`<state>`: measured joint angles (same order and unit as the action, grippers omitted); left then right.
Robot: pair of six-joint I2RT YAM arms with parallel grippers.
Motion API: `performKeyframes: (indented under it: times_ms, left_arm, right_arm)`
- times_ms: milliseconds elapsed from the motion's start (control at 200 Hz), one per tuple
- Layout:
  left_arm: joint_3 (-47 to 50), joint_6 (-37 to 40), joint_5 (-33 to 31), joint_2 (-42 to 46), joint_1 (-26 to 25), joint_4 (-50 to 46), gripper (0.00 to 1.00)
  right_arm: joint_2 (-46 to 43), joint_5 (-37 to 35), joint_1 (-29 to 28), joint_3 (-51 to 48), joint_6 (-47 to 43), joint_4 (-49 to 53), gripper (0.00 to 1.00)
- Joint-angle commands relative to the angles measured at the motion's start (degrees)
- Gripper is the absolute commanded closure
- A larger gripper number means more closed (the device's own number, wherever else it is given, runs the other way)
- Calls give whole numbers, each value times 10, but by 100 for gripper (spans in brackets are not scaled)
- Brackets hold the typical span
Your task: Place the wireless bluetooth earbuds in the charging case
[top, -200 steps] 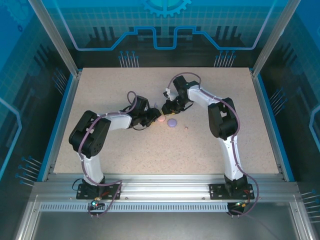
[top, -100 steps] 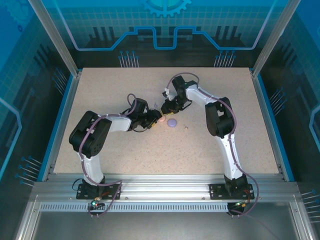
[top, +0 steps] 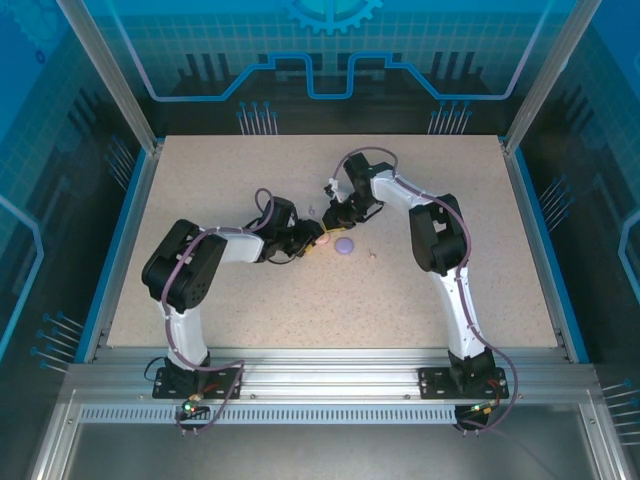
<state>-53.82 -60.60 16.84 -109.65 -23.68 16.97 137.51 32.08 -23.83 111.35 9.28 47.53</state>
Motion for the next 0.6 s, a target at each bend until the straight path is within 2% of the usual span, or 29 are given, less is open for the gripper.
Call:
performKeyframes:
  times_ms: [0, 80, 225, 375, 480, 595]
  left_arm:
    - [2, -7, 14, -19, 1, 24, 57]
    - [-1, -6, 15, -22, 1, 25, 57]
    - [-3, -6, 13, -24, 1, 25, 64]
    - [-4, 1, 13, -20, 1, 17, 78]
    - [-2, 24, 4, -2, 2, -1, 83]
    - [-2, 81, -5, 39, 6, -29, 84]
  right_arm:
    - [11, 22, 2, -16, 7, 8, 83]
    - [11, 26, 2, -21, 8, 4, 83]
    - [8, 32, 2, -25, 9, 1, 83]
    - [-13, 32, 3, -37, 12, -8, 82]
    - [-60, 36, 7, -62, 16, -33, 75]
    - [-130, 42, 18, -101, 20, -69, 70]
